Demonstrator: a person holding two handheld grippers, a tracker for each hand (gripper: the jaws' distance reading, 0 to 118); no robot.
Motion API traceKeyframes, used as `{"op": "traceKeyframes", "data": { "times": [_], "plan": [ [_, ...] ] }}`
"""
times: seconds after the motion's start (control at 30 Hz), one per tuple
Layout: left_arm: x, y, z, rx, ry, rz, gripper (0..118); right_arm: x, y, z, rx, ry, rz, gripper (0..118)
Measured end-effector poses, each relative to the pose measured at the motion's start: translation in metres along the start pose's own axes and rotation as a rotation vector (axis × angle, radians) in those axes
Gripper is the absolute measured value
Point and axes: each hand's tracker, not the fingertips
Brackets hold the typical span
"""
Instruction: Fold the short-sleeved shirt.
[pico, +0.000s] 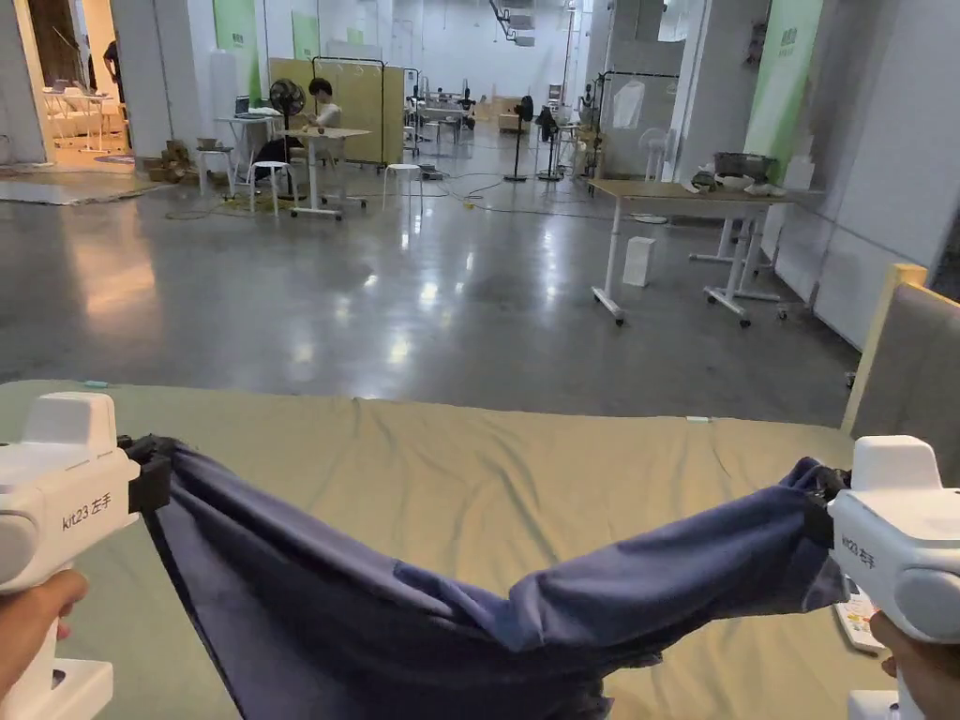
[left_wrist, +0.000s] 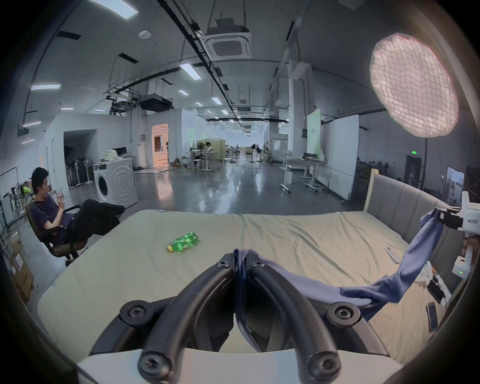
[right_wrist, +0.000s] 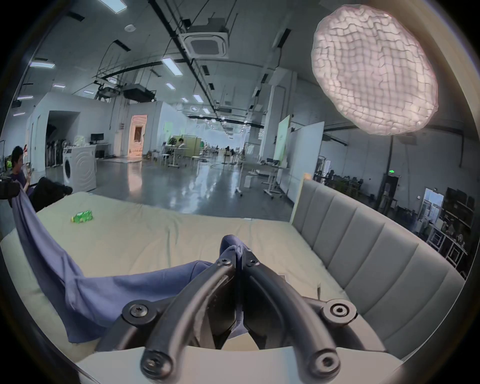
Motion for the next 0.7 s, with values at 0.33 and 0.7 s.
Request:
{"op": "traceKeyframes", "data": {
  "times": [0.33,0.7],
  "plan": [
    [-0.046,0.035,0.004,0.045,0.108,0.042,7,0.032,0.035,0.003,0.041,-0.06,-0.016,3],
    [-0.048,0.075,-0.042,0.014,0.156,0.022,7,0.009,0.081,-0.045,0.066,-0.055,0.058,3]
  ]
}}
